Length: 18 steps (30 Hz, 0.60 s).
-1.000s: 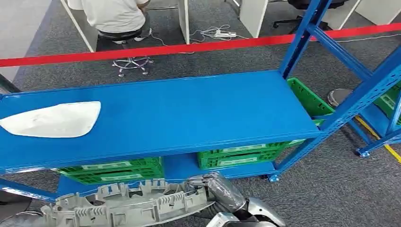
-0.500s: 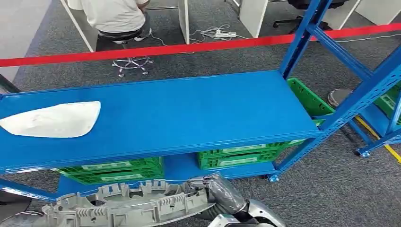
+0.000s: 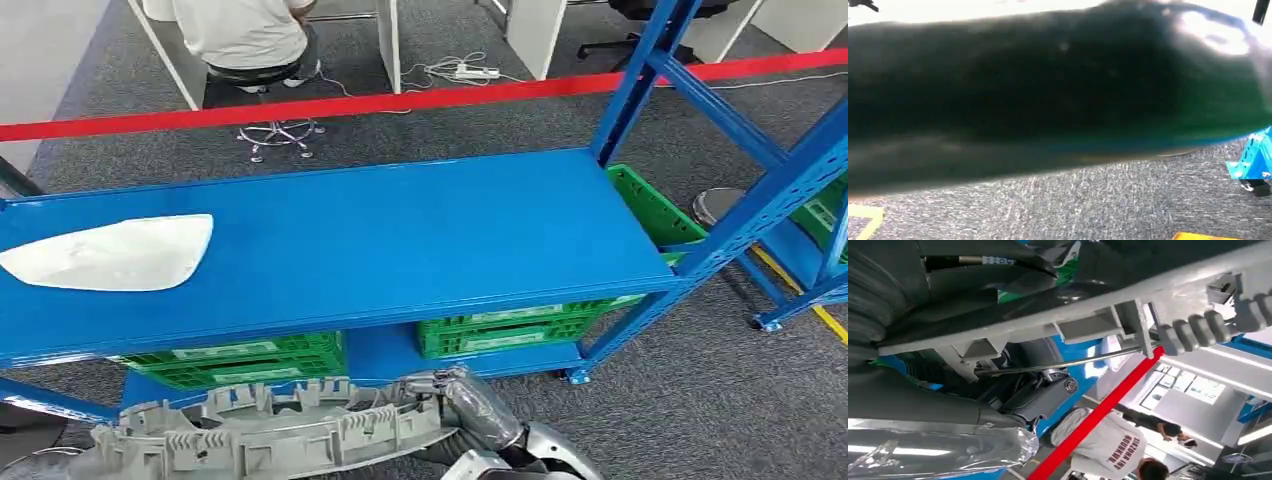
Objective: Take the parts from the cabinet and place them on the table.
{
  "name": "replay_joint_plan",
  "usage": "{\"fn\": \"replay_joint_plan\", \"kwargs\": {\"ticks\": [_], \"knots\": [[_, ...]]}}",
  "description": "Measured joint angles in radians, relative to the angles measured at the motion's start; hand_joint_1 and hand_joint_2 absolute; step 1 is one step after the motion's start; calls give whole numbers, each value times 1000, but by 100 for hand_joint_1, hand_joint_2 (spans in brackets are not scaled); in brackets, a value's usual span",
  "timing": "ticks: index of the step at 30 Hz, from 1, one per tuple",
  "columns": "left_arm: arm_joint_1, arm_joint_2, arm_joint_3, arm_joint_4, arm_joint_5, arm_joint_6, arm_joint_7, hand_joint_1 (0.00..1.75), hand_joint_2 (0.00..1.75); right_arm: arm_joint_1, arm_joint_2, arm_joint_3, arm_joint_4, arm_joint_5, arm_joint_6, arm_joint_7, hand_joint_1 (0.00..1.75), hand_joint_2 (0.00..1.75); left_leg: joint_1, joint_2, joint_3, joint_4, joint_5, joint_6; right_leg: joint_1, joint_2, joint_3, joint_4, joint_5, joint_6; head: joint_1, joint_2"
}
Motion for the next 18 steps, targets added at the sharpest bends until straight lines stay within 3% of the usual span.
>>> {"fn": "replay_joint_plan", "kwargs": {"ticks": [18], "knots": [[4,3,-16,0,0,-1,0,0,0,5,0,-7,2,0,-7,-1,175,175,0,0,0,0,0,0,0,0,0,0,0,0,0,0]]}}
